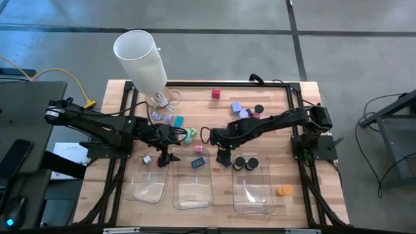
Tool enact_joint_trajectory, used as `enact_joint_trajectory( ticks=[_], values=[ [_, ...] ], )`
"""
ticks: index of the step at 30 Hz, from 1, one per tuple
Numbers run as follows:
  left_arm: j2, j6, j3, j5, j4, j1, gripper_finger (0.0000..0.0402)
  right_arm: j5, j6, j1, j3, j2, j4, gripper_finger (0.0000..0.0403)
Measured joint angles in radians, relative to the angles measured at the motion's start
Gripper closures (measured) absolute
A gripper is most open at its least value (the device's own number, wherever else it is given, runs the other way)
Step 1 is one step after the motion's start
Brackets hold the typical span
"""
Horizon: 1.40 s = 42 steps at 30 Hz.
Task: Pick & Place Office items
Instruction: Put the middle blue clock into the middle bin
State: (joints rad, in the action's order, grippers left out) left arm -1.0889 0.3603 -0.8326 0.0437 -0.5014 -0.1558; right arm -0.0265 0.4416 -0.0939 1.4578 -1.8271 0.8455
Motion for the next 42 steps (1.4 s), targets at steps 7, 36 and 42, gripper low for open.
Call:
enact_joint_trajectory(
  ticks=[7, 36, 42],
  values=[
    [0.000, 0.000, 0.000, 0.000, 0.001, 0.000, 0.0039, 0.030, -0.066, -0.034, 0.000, -0.067, -0.014, 0.0158],
    [-0.001, 0.061, 0.000, -0.023, 0.014, -0.056, 0.0039, 0.052, 0.157, -0.029, 0.000, -0.195, -0.031, 0.0158],
    [-0.001, 0.067, 0.000, -0.022, 0.015, -0.058, 0.0039, 0.052, 0.216, -0.029, 0.000, -0.200, 0.017, 0.0158]
  ],
)
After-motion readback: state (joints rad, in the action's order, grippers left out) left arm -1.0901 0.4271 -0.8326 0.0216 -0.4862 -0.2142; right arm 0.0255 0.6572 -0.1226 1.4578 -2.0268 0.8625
